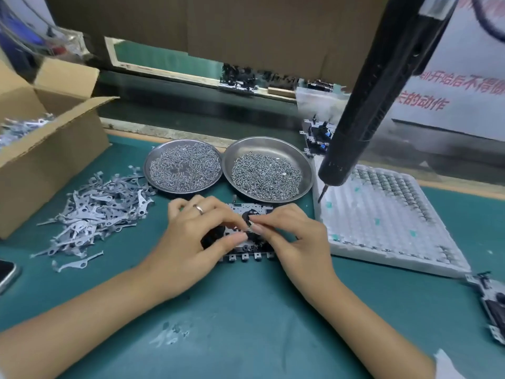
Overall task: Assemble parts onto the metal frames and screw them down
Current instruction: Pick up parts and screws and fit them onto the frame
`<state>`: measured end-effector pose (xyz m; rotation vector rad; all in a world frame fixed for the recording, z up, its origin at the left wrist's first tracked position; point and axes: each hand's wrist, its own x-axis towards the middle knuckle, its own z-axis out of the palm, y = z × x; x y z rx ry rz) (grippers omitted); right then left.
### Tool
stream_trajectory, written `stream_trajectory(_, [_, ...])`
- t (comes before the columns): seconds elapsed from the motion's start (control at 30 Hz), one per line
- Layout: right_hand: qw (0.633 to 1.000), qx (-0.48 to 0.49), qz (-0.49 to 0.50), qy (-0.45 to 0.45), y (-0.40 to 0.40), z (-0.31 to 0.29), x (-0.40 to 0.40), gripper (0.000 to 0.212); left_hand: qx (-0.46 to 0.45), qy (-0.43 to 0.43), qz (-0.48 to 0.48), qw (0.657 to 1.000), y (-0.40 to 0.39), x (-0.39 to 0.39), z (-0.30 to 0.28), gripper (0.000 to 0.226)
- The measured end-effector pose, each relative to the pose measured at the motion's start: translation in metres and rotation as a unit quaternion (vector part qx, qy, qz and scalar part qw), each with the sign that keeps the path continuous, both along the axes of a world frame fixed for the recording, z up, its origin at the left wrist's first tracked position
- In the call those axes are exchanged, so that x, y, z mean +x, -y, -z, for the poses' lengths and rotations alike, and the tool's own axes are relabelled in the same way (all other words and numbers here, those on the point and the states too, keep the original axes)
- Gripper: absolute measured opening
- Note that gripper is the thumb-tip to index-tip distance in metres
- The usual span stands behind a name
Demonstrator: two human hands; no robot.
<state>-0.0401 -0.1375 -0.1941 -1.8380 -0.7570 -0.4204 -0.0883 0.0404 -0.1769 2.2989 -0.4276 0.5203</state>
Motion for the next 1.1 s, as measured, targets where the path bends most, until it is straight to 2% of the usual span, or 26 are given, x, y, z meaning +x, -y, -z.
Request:
stream_trajectory(0.1, [1.0, 0.008, 0.003, -0.026, -0.002, 0.002, -0.001, 0.016, -0.035, -0.017, -0.042, 0.998, 0.003, -0.001, 0.001, 0.02])
stream_trajectory(0.2, [0.999, -0.003, -0.001, -0.047, -0.003, 0.003, -0.001, 0.02, -0.049, -0.035, -0.06, 0.996, 0.002, -0.001, 0.004, 0.002])
stream_trajectory(0.4, [0.998, -0.037, -0.016, -0.045, -0.002, 0.002, -0.002, 0.015, -0.063, -0.045, -0.085, 0.993, -0.003, -0.002, 0.003, 0.005])
stream_trajectory(0.73, [0.998, -0.061, -0.017, -0.008, -0.002, 0.001, -0.008, 0.015, 0.006, -0.064, -0.095, 0.993, -0.003, -0.004, 0.002, 0.016])
stream_trajectory(1.1, [0.989, -0.131, -0.037, 0.061, 0.002, 0.003, -0.01, 0.019, -0.024, -0.073, -0.098, 0.992, -0.005, -0.005, -0.001, 0.008])
